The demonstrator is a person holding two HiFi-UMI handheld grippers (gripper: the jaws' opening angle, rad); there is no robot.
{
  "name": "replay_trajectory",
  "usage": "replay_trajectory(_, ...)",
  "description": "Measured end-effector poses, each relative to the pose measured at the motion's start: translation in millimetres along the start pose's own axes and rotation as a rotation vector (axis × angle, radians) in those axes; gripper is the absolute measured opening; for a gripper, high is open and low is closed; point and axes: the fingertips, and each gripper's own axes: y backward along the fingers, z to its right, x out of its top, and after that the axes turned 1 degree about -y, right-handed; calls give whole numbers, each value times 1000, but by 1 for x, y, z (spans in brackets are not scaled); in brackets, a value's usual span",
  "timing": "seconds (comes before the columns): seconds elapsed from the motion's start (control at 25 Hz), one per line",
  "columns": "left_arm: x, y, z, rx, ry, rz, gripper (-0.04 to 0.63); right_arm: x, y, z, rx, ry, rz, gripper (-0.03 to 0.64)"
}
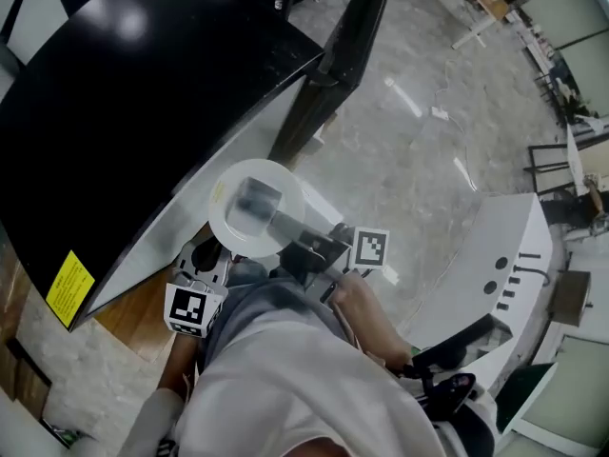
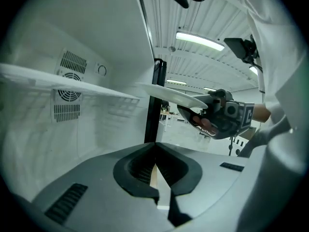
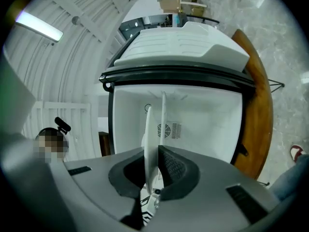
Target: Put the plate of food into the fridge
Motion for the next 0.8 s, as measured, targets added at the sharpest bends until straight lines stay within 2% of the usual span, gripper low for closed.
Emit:
replay_trajectory(0.24, 26, 22, -13, 140, -81, 104, 17, -7, -45, -6, -33, -35, -145, 31)
replay_trajectory(0.4, 40, 35, -8, 218, -259, 85, 18, -17, -76, -4, -37, -62, -254, 32)
replay_trajectory(0.48, 50, 38, -1, 227, -298, 100, 18, -24, -91, -2, -46, -78, -308, 32)
replay_trajectory(0.68, 66, 55, 17, 239, -210, 158, 18, -42, -111, 3, -69, -141, -400, 31)
replay_trajectory(0.8, 75, 63, 21, 233, -214, 190, 18, -46, -123, 4, -77, -117, -422, 32)
